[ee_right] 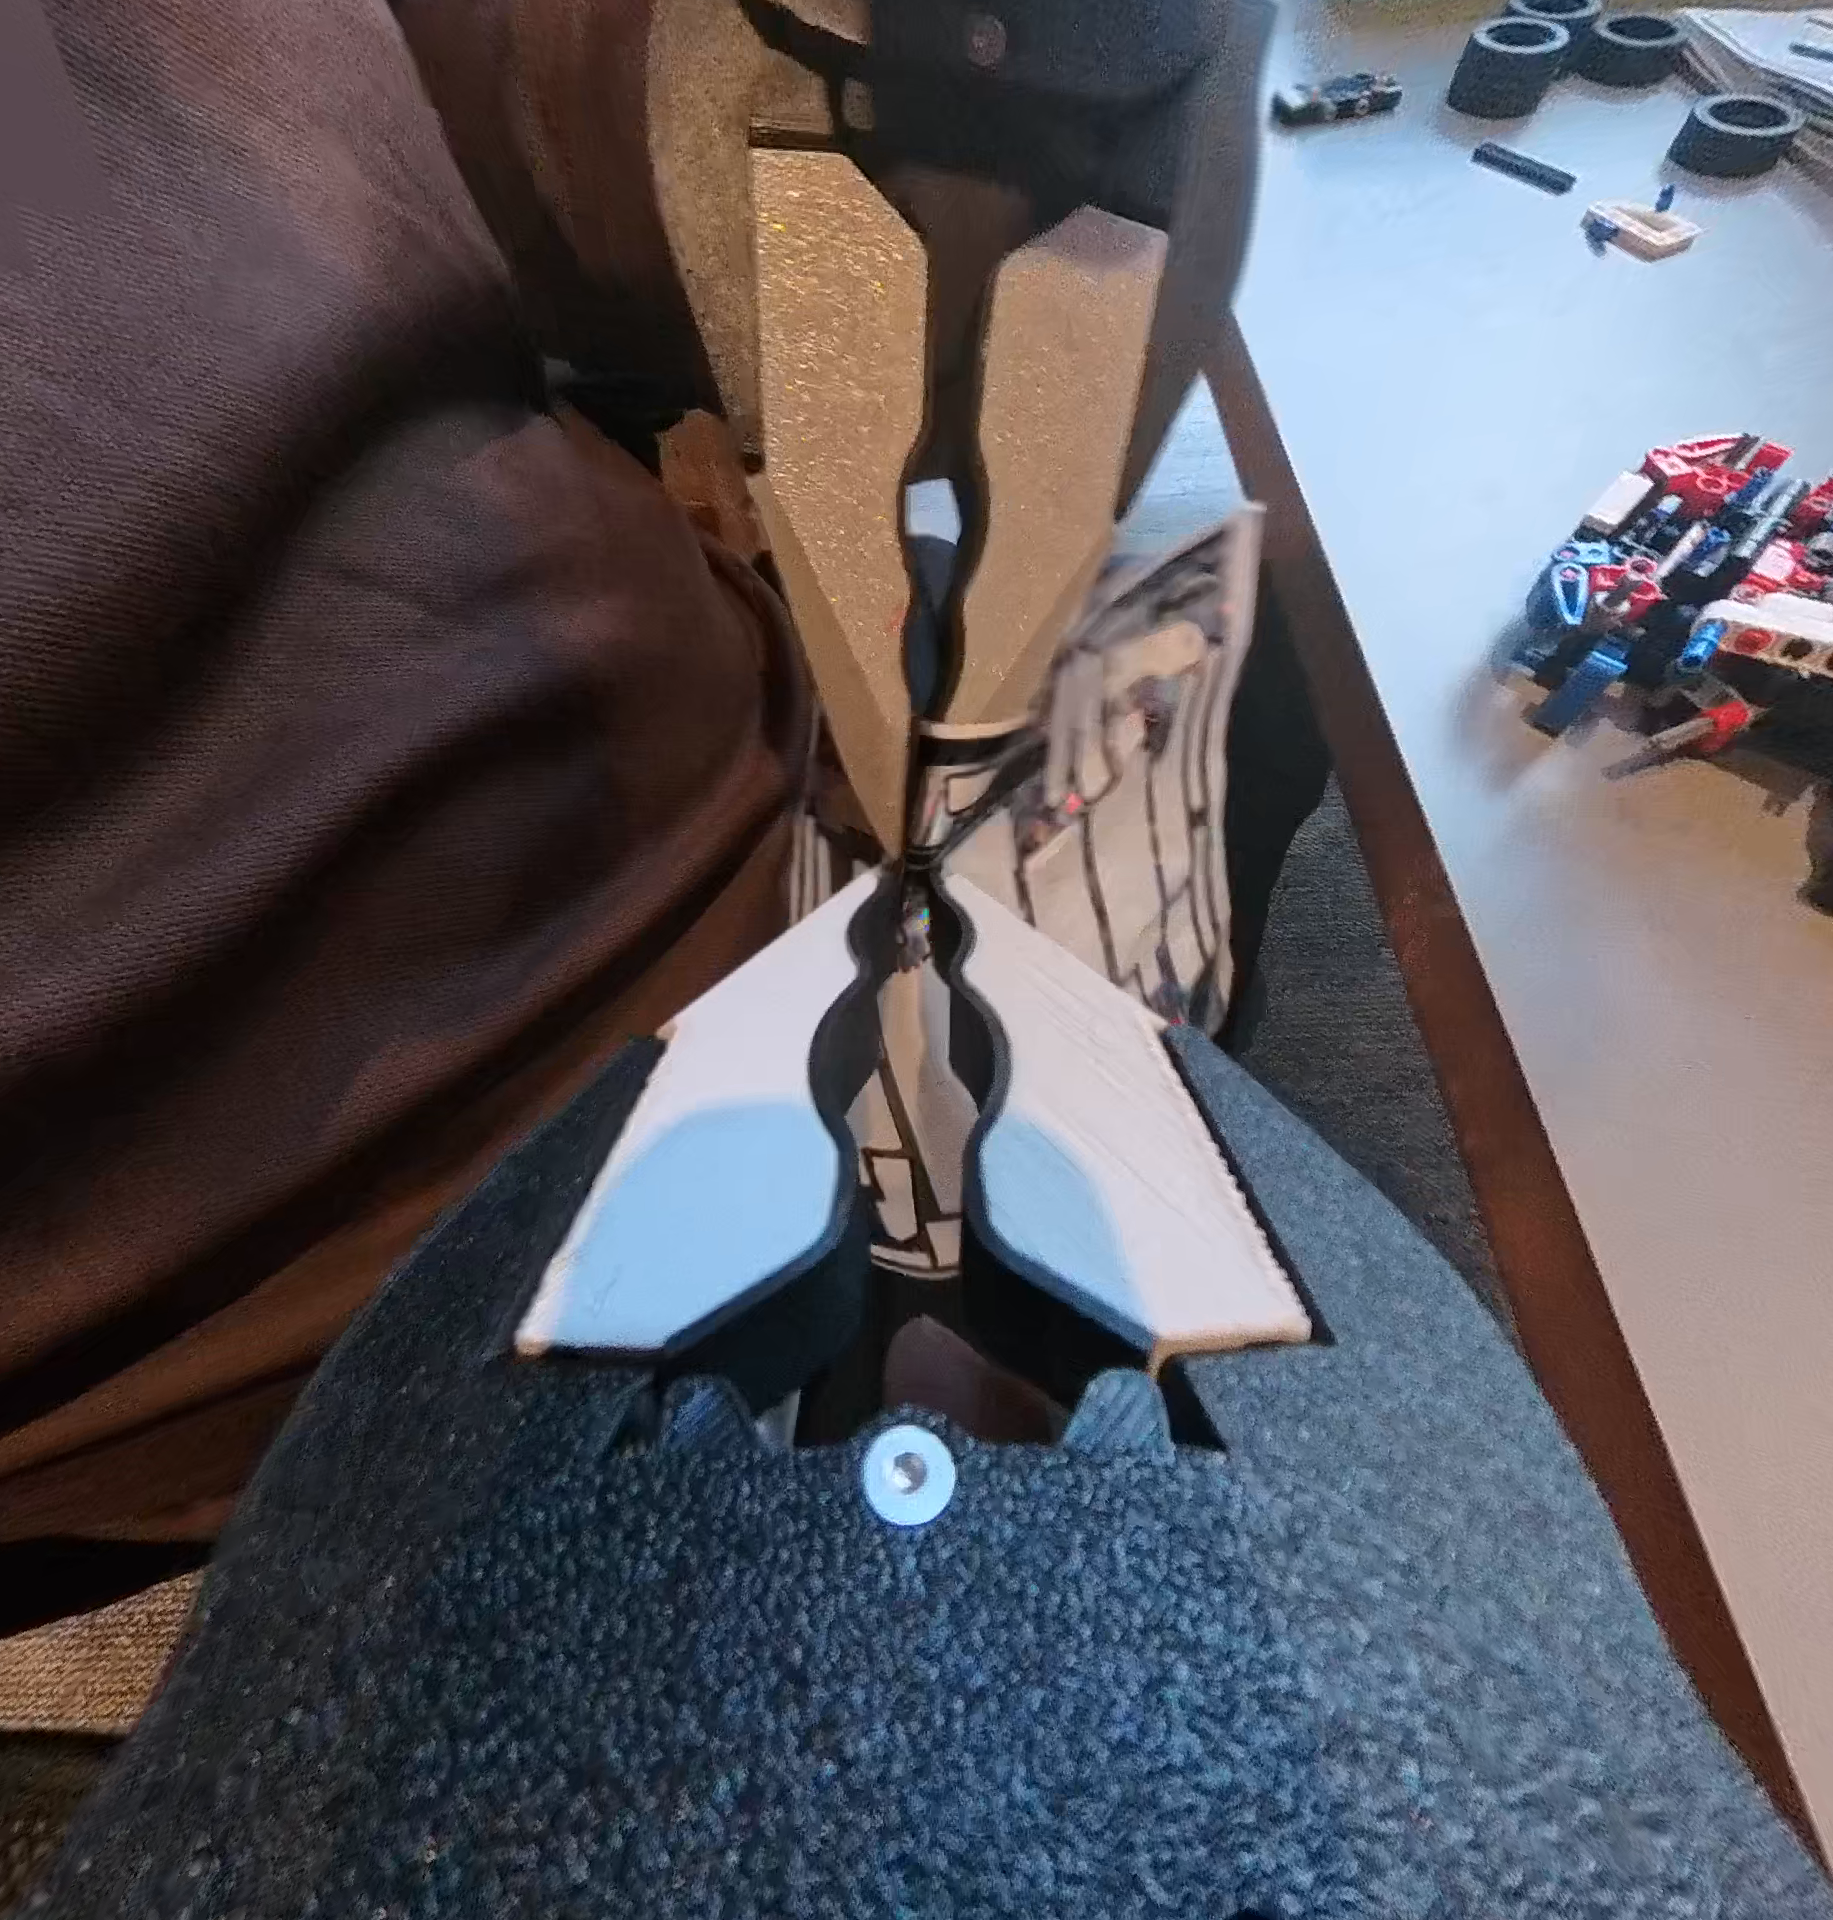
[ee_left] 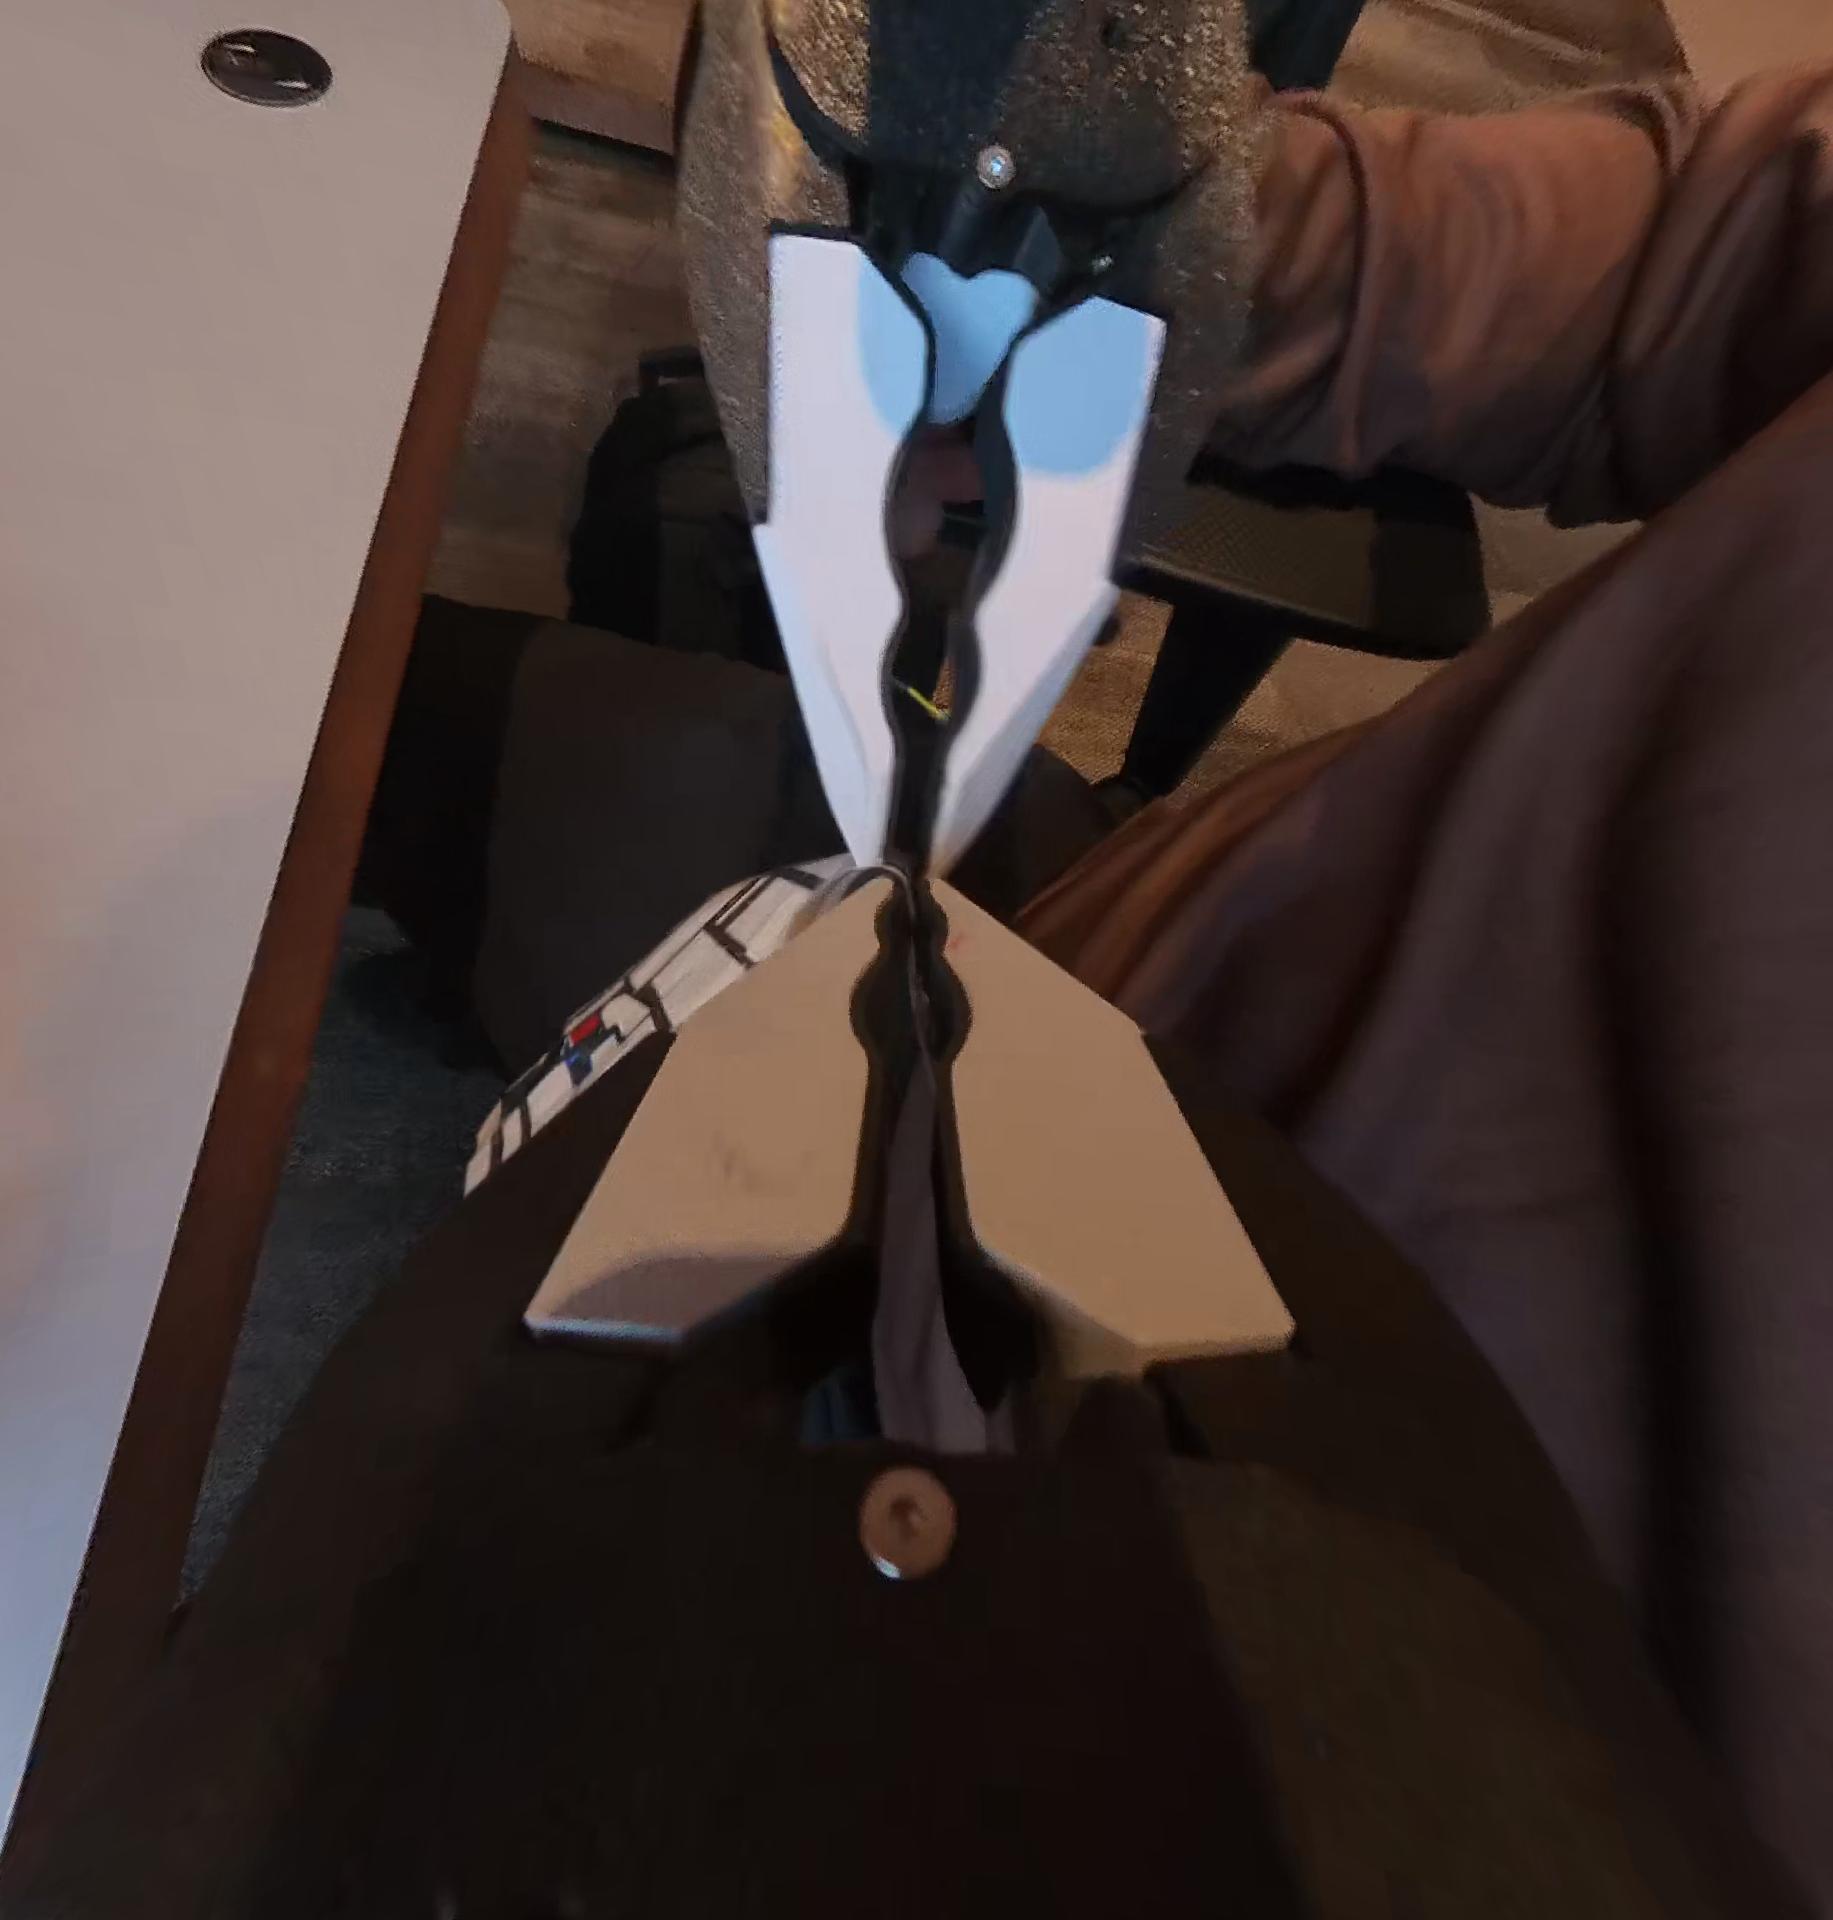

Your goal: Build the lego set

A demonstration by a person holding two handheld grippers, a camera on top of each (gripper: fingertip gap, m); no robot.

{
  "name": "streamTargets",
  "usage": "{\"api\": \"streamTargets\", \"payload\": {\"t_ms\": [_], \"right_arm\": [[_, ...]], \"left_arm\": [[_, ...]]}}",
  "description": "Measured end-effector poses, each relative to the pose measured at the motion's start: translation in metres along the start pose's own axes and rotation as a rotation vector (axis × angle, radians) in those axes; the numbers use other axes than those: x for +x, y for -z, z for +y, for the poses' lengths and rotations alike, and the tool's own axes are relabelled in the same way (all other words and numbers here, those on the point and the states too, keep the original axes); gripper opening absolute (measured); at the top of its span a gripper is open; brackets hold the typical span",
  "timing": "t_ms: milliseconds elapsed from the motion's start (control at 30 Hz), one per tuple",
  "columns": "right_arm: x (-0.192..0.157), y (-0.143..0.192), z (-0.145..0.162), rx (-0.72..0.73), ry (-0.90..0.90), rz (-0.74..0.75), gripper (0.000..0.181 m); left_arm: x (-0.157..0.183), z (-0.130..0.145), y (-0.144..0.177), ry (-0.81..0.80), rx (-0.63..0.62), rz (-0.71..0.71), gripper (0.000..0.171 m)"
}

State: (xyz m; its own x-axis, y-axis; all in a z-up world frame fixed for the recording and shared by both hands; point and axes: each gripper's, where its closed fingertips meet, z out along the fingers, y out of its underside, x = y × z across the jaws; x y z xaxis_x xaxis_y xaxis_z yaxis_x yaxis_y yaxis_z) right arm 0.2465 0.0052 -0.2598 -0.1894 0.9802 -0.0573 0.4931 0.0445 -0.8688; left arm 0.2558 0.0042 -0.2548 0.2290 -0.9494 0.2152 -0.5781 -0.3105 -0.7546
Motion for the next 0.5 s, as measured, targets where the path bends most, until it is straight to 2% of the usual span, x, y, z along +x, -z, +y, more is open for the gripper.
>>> {"api": "streamTargets", "payload": {"t_ms": [100, 267, 400, 500], "right_arm": [[0.007, 0.000, 0.004, -0.014, -0.008, 0.030, 0.001], [0.007, -0.003, 0.003, -0.013, -0.015, 0.017, 0.000], [0.008, -0.002, 0.001, -0.005, -0.046, 0.017, 0.000], [0.007, -0.002, -0.001, 0.002, -0.065, 0.006, 0.000]], "left_arm": [[-0.007, 0.007, 0.003, -0.029, -0.010, -0.106, 0.000], [-0.009, 0.012, 0.008, 0.008, 0.000, -0.130, 0.001], [-0.002, 0.000, 0.024, -0.023, 0.010, -0.175, 0.016], [-0.008, -0.011, 0.030, -0.108, 0.002, -0.289, 0.026]]}}
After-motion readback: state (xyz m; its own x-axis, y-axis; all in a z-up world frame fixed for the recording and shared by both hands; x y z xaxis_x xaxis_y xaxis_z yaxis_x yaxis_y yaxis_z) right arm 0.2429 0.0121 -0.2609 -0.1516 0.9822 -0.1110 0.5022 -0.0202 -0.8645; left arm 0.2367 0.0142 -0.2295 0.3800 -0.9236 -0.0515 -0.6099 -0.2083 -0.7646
